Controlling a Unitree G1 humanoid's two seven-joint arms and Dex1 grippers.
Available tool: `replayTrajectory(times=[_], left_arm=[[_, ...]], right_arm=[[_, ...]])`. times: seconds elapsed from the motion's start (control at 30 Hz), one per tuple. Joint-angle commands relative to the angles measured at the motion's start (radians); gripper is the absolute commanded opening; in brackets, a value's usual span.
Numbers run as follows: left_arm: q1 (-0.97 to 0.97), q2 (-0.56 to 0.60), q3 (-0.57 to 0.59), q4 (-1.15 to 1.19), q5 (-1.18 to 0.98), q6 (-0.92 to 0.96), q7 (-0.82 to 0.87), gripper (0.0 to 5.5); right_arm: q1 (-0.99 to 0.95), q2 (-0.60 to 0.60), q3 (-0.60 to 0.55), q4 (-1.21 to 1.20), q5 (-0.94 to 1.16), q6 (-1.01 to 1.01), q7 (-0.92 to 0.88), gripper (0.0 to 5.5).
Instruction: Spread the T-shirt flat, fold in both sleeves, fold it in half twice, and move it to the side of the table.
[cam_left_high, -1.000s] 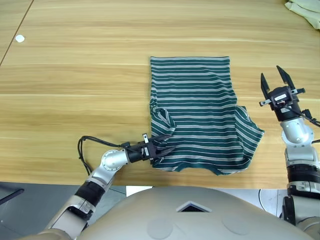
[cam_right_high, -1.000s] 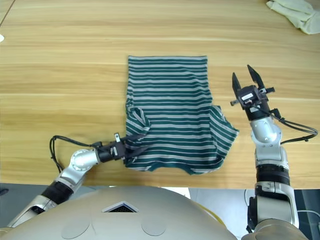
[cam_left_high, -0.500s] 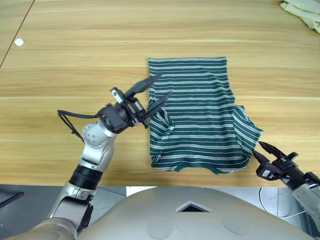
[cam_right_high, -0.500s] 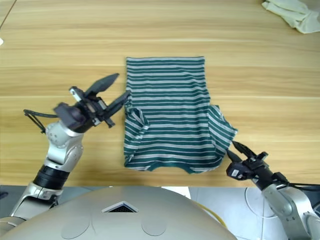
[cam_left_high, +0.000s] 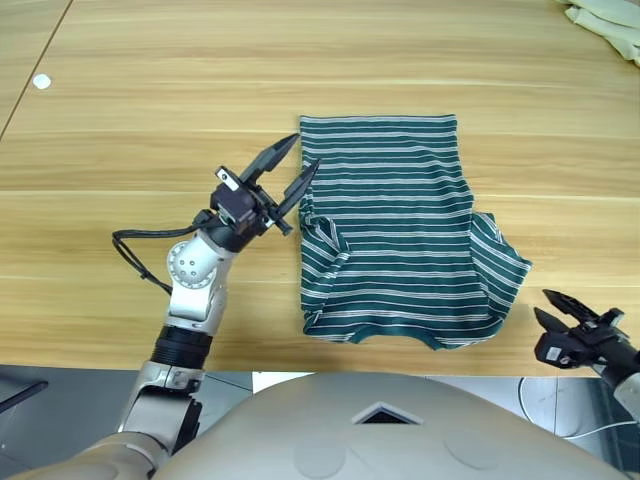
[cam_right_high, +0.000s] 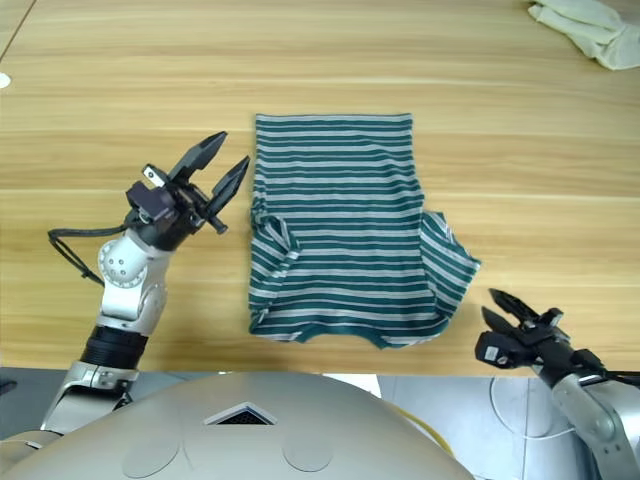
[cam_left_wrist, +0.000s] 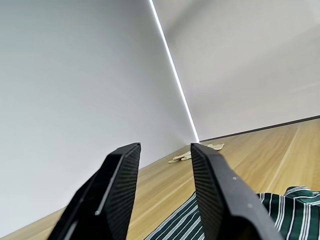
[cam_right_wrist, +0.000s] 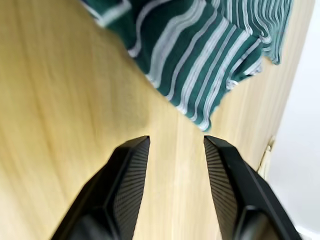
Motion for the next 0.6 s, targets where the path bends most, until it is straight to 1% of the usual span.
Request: replayTrajectory(times=[0.03,0.17,0.27,0.33,0.6], left_arm=[[-0.003,-0.011,0.012,0.020,0.024,-0.011,-0.004,1.84],[0.040,0.000,0.032,-0.017,0.036,-0.026,0.006,1.84],[0.059,0.001,0.037,-0.021,0.052,-0.033,0.008,1.84],[0.062,-0.001,0.037,-0.019,0.056,-0.035,0.003,1.84],[0.075,-0.007,0.036,-0.026,0.050,-0.043,-0.004,1.84]], right_arm=[[-0.038,0.002,0.064,0.010,0.003,-0.006,0.018,1.99],[-0.252,-0.035,0.237,0.236,-0.040,-0.015,0.014,1.99],[-0.354,-0.048,0.328,0.330,-0.044,-0.042,0.001,1.99],[-0.380,-0.059,0.359,0.361,-0.045,-0.049,-0.020,1.99],[-0.412,-0.106,0.405,0.427,-0.025,-0.042,-0.079,1.99]])
